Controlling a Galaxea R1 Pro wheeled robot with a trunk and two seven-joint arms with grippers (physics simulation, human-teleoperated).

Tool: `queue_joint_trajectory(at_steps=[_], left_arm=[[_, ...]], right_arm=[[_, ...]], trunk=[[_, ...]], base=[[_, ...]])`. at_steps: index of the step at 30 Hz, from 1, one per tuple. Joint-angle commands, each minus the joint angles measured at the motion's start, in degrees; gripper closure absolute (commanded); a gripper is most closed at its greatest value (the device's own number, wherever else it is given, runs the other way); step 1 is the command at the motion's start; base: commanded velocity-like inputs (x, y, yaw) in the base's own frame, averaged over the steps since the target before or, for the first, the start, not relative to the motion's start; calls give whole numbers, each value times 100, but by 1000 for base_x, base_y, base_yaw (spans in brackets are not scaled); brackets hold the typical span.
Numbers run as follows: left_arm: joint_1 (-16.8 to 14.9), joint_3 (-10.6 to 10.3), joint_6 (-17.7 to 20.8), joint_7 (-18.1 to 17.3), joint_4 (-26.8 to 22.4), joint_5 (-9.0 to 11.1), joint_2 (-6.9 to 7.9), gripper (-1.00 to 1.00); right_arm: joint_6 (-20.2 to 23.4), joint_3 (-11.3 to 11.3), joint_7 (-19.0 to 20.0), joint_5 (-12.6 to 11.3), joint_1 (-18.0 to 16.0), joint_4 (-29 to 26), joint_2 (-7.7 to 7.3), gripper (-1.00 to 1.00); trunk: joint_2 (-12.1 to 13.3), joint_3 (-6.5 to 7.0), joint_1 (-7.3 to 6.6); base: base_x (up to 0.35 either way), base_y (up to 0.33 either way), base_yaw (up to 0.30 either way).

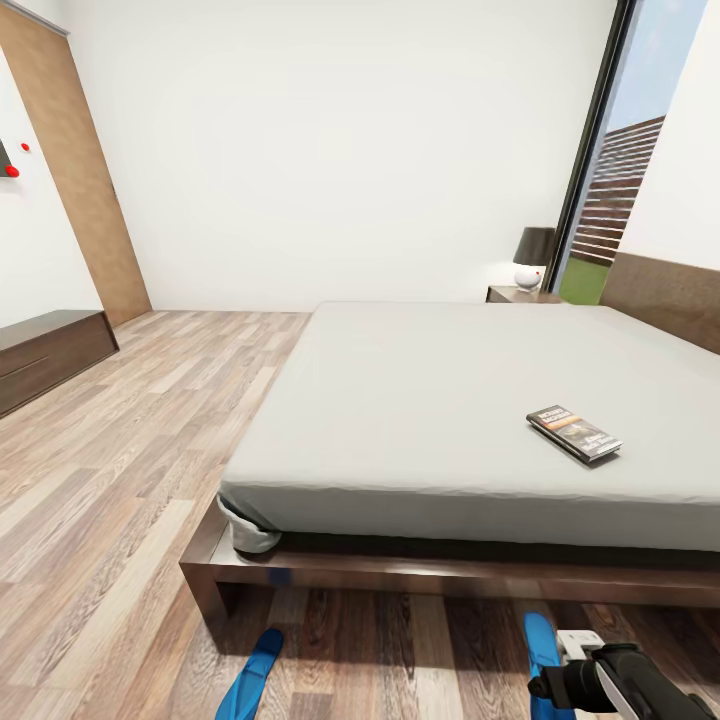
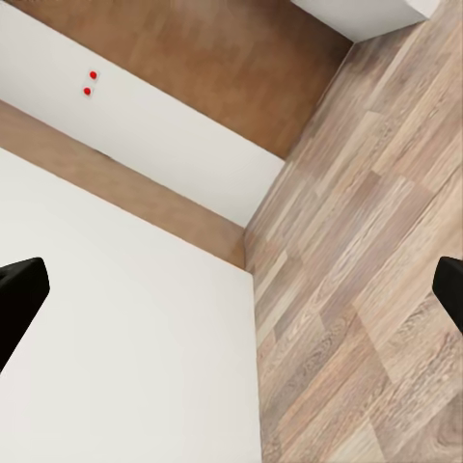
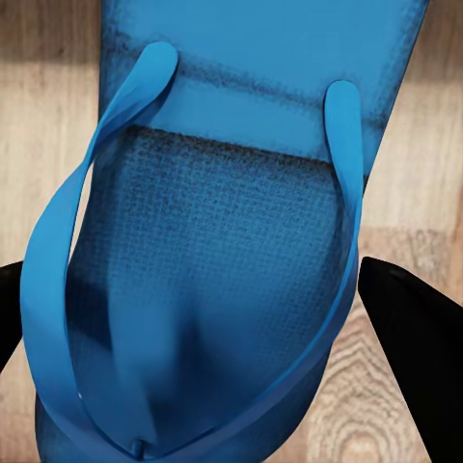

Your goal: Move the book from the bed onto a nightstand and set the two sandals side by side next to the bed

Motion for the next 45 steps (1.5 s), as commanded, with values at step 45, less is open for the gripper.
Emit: queue_joint_trajectory(at_steps=[45], left_arm=[[13, 31, -49, -26, 14, -34, -7, -100]], right_arm=[[1397, 55, -385, -46, -704, 31, 463, 100]], trunk=[[-59, -936, 107]], base=[[0, 0, 0]])
